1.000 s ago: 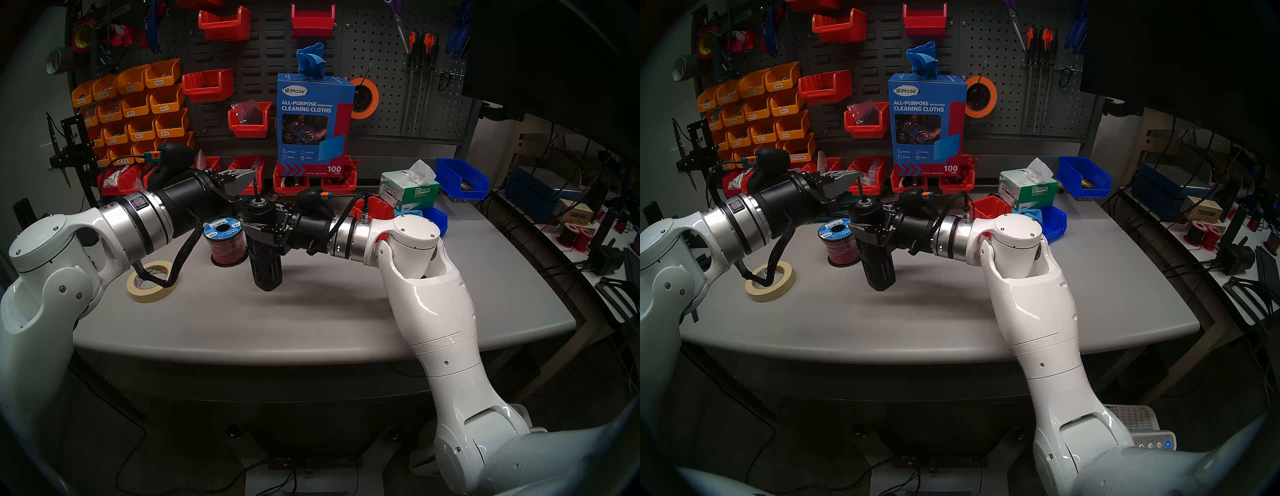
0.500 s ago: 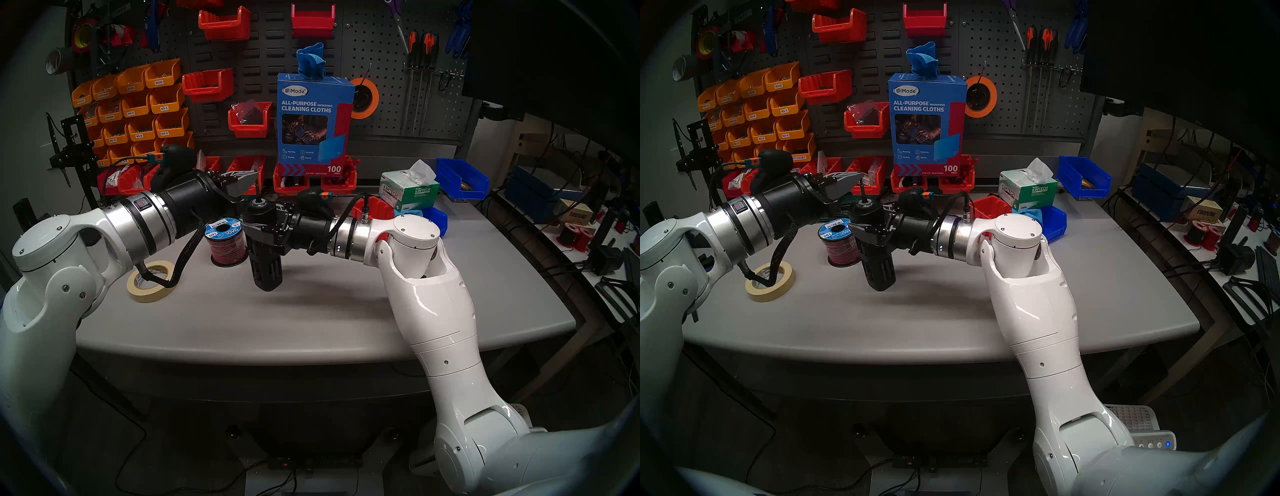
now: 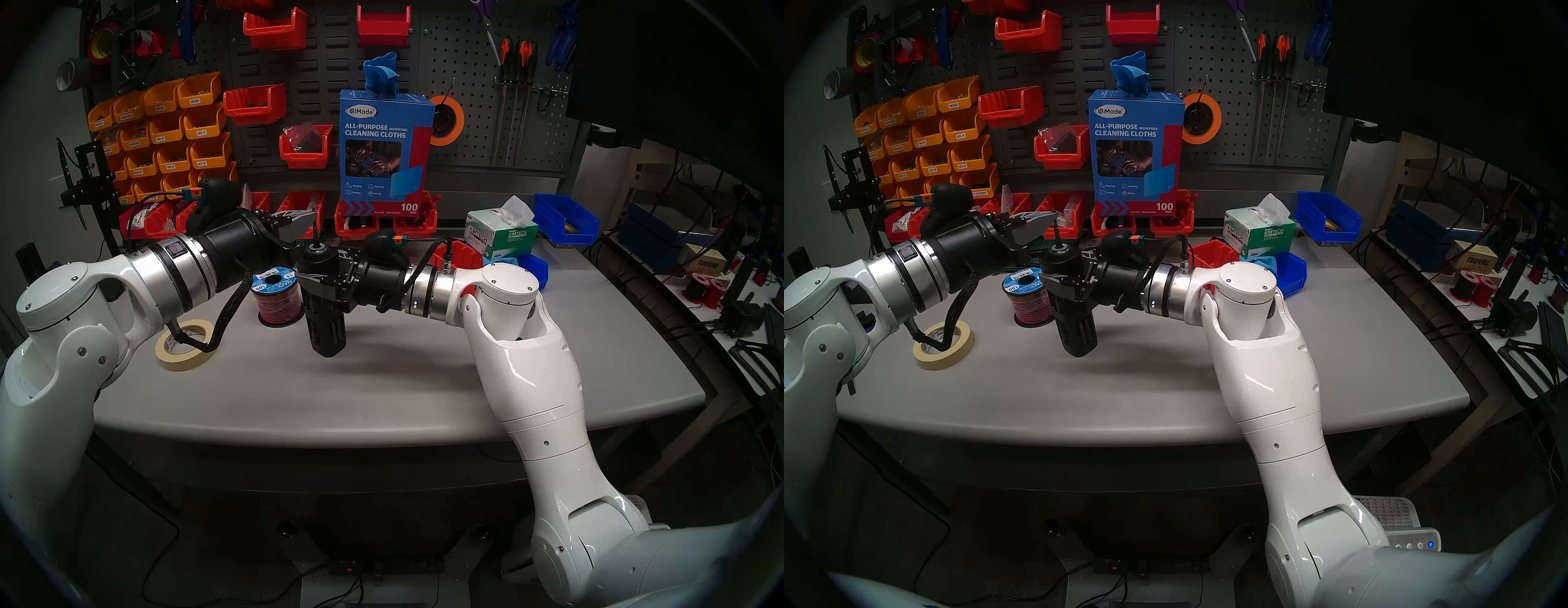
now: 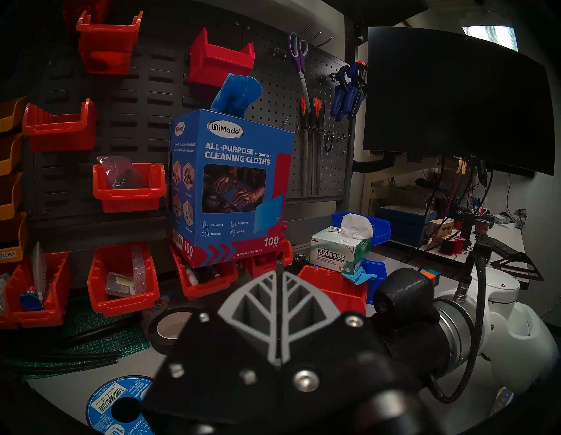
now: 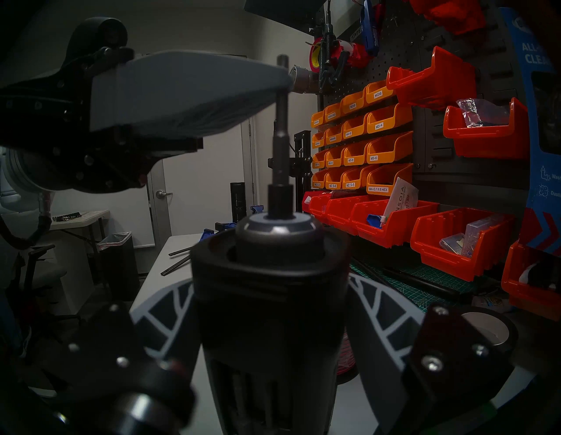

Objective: Pick a screwdriver bit and insert it into the screwdriver

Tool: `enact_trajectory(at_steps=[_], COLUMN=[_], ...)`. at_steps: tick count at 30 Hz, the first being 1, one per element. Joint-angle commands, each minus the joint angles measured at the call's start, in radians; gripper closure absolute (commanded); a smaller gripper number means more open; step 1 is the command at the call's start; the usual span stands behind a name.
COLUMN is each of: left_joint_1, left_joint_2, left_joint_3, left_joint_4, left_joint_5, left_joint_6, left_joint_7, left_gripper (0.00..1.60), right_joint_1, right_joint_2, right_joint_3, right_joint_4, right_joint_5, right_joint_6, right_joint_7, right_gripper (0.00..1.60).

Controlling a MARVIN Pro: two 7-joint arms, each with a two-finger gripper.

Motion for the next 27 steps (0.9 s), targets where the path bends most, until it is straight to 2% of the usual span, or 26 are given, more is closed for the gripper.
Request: enact_trajectory(at_steps=[1,22,23,24,25,26,27], left_joint_1=[0.0,0.018,0.019,0.019,0.02,0.021,0.022], left_joint_2=[0.003,0.0,-0.001,0.0,0.0,0.003,0.004], left_joint_3=[-0.014,-0.025,-0.026,-0.028,-0.03,-0.034,-0.037], left_joint_4=[-0.012,-0.015,-0.015,-0.015,-0.015,-0.014,-0.014], left_joint_5=[0.009,0.017,0.016,0.015,0.014,0.01,0.008], left_joint_6=[-0.008,0.005,0.005,0.007,0.008,0.011,0.013], left_joint_7=[-0.006,-0.026,-0.027,-0.029,-0.03,-0.039,-0.042], left_gripper=[1.6,1.6,1.22,0.95,0.82,0.8,0.43], right_joint_1=[0.022,0.025,0.025,0.025,0.025,0.025,0.025], right_joint_2=[-0.005,-0.009,-0.009,-0.009,-0.009,-0.009,-0.01], right_joint_3=[-0.001,-0.002,-0.002,-0.002,-0.002,-0.002,-0.003], right_joint_4=[-0.013,-0.01,-0.01,-0.01,-0.01,-0.011,-0.011], right_joint_5=[-0.001,-0.002,-0.002,-0.002,-0.002,-0.002,-0.002], right_joint_6=[0.001,0.001,0.001,0.001,0.001,0.001,0.001], right_joint_7=[0.0,0.004,0.004,0.004,0.004,0.004,0.004], right_gripper=[0.63,0.56,0.56,0.56,0.56,0.57,0.57])
